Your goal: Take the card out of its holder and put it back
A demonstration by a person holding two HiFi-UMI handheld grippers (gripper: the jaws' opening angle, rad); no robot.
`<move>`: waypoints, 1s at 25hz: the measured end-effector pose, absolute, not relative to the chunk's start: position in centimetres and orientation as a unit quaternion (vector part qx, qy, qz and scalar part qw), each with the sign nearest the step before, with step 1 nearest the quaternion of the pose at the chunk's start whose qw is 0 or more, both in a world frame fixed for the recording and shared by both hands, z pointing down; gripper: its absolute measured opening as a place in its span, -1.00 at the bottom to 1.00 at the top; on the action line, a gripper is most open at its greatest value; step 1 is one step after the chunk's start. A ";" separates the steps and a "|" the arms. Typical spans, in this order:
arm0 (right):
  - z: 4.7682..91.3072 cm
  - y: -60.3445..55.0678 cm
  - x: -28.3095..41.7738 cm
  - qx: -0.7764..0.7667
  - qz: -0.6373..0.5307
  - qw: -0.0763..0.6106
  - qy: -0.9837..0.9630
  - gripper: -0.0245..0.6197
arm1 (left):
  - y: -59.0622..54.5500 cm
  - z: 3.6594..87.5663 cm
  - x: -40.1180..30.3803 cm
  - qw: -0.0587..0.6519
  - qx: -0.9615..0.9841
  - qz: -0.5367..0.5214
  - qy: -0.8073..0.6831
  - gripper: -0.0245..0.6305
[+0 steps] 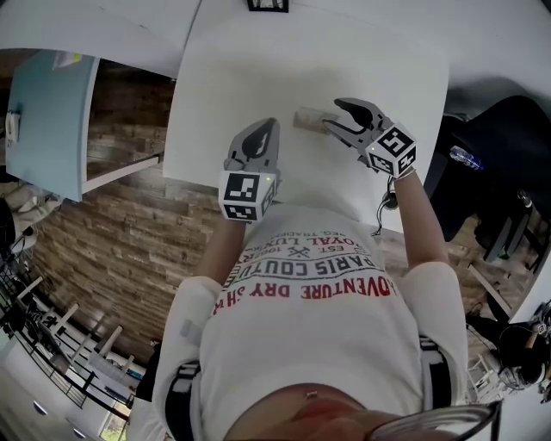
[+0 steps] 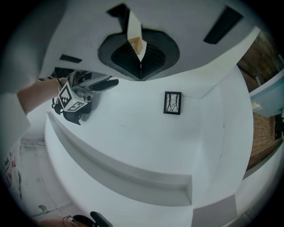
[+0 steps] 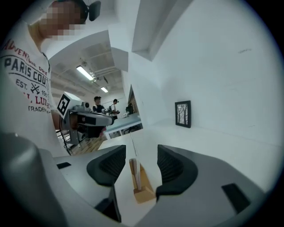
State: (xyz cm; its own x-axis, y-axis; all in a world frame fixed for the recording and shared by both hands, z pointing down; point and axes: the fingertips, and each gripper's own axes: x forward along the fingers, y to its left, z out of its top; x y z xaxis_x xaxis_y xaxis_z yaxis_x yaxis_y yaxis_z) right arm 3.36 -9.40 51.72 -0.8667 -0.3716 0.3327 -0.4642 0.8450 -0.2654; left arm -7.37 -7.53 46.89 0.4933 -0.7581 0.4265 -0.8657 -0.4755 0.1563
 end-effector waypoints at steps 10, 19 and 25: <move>46.1 -8.5 6.0 0.381 0.142 0.077 -0.910 -0.75 | -8.3 44.0 -4.3 0.136 0.883 0.130 -0.429 -0.85; 45.0 -6.5 9.8 0.533 0.125 0.074 -0.833 -0.85 | -8.8 41.7 -2.9 0.124 0.899 0.092 -0.410 -0.85; 45.3 -5.5 11.7 0.613 0.128 0.077 -0.776 -0.85 | -9.1 41.5 -2.6 0.120 0.906 0.091 -0.395 -0.85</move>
